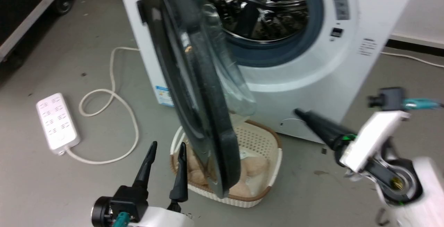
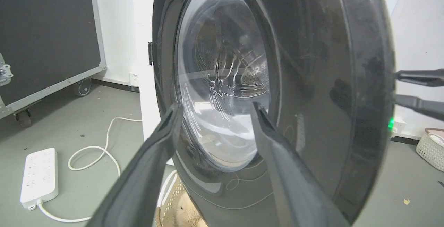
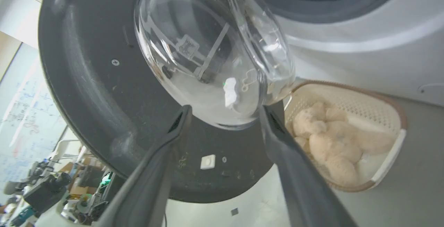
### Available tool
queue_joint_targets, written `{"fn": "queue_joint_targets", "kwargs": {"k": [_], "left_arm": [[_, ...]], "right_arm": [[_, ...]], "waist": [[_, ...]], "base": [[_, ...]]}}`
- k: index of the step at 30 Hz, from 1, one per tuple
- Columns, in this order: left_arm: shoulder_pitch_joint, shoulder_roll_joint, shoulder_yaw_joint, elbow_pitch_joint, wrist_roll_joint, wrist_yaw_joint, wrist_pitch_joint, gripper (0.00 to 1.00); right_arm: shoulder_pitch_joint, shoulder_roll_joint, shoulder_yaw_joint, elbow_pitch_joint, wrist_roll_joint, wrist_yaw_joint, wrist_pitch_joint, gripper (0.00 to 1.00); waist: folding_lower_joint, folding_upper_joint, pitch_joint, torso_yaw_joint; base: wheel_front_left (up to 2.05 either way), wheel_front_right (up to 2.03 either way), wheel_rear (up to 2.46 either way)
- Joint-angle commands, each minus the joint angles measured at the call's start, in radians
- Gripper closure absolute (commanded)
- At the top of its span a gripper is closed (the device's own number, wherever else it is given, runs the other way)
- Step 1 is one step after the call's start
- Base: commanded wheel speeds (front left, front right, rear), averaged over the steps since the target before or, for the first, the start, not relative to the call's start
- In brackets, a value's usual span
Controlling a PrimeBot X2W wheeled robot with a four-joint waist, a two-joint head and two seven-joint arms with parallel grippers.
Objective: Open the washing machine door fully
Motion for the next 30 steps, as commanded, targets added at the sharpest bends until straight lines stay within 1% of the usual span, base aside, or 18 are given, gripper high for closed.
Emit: {"fn": "queue_joint_targets", "kwargs": {"k": [1, 4, 6, 9, 10, 12, 14, 17, 20, 22, 24, 27, 30], "left_arm": [[-0.005, 0.002, 0.013, 0.003, 0.001, -0.006, -0.005, 0.00], [-0.006, 0.002, 0.036, 0.010, 0.000, -0.018, -0.005, 0.00], [-0.005, 0.002, 0.049, 0.014, 0.002, -0.031, -0.005, 0.00], [-0.001, 0.002, 0.075, 0.021, 0.003, -0.048, -0.005, 0.00], [0.002, 0.002, 0.084, 0.022, 0.004, -0.052, -0.005, 0.00], [0.011, 0.002, 0.101, 0.021, 0.007, -0.058, -0.005, 0.00], [0.021, 0.002, 0.114, 0.019, 0.009, -0.065, -0.005, 0.00], [0.032, 0.002, 0.127, 0.026, 0.010, -0.079, -0.005, 0.00], [0.044, 0.002, 0.135, 0.032, 0.012, -0.087, -0.005, 0.00], [0.054, 0.002, 0.136, 0.035, 0.019, -0.092, -0.005, 0.00], [0.063, 0.002, 0.135, 0.037, 0.032, -0.099, -0.005, 0.00], [0.075, 0.003, 0.135, 0.040, 0.070, -0.106, -0.005, 0.00], [0.084, 0.003, 0.148, 0.038, 0.082, -0.107, -0.005, 0.00]], "right_arm": [[0.042, -0.036, 0.016, -0.046, -0.055, 0.001, -0.069, 0.00], [0.102, -0.101, 0.037, -0.131, -0.177, 0.001, -0.269, 0.00], [0.140, -0.175, 0.063, -0.167, -0.318, 0.001, -0.412, 0.00], [0.209, -0.214, 0.040, -0.171, -0.490, 0.001, -0.603, 0.00], [0.232, -0.216, 0.024, -0.169, -0.549, 0.001, -0.656, 0.00], [0.276, -0.197, -0.023, -0.164, -0.663, 0.001, -0.741, 0.00], [0.321, -0.161, -0.071, -0.167, -0.766, 0.001, -0.796, 0.00], [0.385, -0.064, -0.167, -0.184, -0.898, 0.001, -0.830, 0.00], [0.441, 0.026, -0.209, -0.208, -1.000, 0.001, -0.849, 0.00], [0.473, 0.074, -0.234, -0.217, -1.047, 0.001, -0.856, 0.00], [0.498, 0.104, -0.253, -0.216, -1.066, 0.001, -0.860, 0.00], [0.521, 0.122, -0.251, -0.218, -1.086, 0.001, -0.862, 0.00], [0.530, 0.129, -0.250, -0.224, -1.083, 0.001, -0.862, 0.00]], "waist": [[0.0001, 0.0000, -0.010, -0.027], [0.0001, 0.0000, -0.025, -0.056], [0.0001, 0.0000, -0.037, -0.070], [0.0001, 0.0000, -0.051, -0.093], [0.0001, 0.0000, -0.056, -0.102], [0.0001, 0.0000, -0.062, -0.118], [0.0001, 0.0000, -0.068, -0.130], [0.0001, 0.0000, -0.070, -0.140], [0.0001, 0.0000, -0.073, -0.148], [0.0001, 0.0000, -0.078, -0.151], [0.0001, 0.0000, -0.082, -0.154], [0.0001, 0.0000, -0.085, -0.160], [0.0001, 0.0000, -0.087, -0.166]], "base": [[0.00, 0.00, 0.00], [0.00, 0.00, 0.00], [0.00, 0.00, 0.00], [0.00, 0.00, 0.00], [0.00, 0.00, 0.00], [0.00, 0.00, 0.00], [0.00, 0.00, 0.00], [0.00, 0.00, 0.00], [0.00, 0.00, 0.00], [0.00, 0.00, 0.00], [0.00, 0.00, 0.00], [0.00, 0.00, 0.00], [0.00, 0.00, 0.00]]}}
